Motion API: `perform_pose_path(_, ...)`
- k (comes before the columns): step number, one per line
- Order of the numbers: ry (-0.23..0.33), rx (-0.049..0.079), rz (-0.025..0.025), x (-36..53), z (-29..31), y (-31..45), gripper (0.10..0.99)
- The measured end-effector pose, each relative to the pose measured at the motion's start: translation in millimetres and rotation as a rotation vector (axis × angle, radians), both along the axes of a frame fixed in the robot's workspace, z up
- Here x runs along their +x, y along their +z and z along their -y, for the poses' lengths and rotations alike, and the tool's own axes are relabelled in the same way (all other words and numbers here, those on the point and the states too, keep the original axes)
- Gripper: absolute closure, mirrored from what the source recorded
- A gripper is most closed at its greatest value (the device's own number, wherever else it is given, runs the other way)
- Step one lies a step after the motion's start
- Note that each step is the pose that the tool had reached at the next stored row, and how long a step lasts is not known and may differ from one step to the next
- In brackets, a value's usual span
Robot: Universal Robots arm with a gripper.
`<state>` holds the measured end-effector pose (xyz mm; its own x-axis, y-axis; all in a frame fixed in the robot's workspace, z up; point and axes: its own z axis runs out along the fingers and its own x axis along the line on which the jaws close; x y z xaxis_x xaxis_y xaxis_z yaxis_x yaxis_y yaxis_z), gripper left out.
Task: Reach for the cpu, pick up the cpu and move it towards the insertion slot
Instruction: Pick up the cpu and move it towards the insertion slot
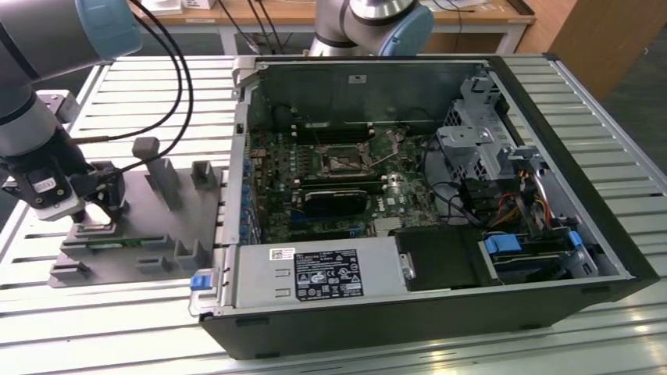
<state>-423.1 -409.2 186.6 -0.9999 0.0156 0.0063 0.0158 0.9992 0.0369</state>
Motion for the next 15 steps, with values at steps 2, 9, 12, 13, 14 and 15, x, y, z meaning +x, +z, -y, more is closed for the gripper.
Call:
perform_pose_path(2,0.0,0.0,-0.0001,0.0,0.0,3.2,0.545)
perform_pose_path(9,0.0,0.0,-0.0002,0.0,0.0,16.6,0.545)
perform_pose_path(12,0.0,0.0,-0.0001,0.0,0.0,19.9,0.545)
perform_pose_path(13,0.0,0.0,-0.0002,0.0,0.0,21.1,0.545)
perform_pose_path(14,0.0,0.0,0.0,0.0,0.0,22.8,0.545)
perform_pose_path(15,0.0,0.0,-0.0001,0.0,0.0,24.1,0.545)
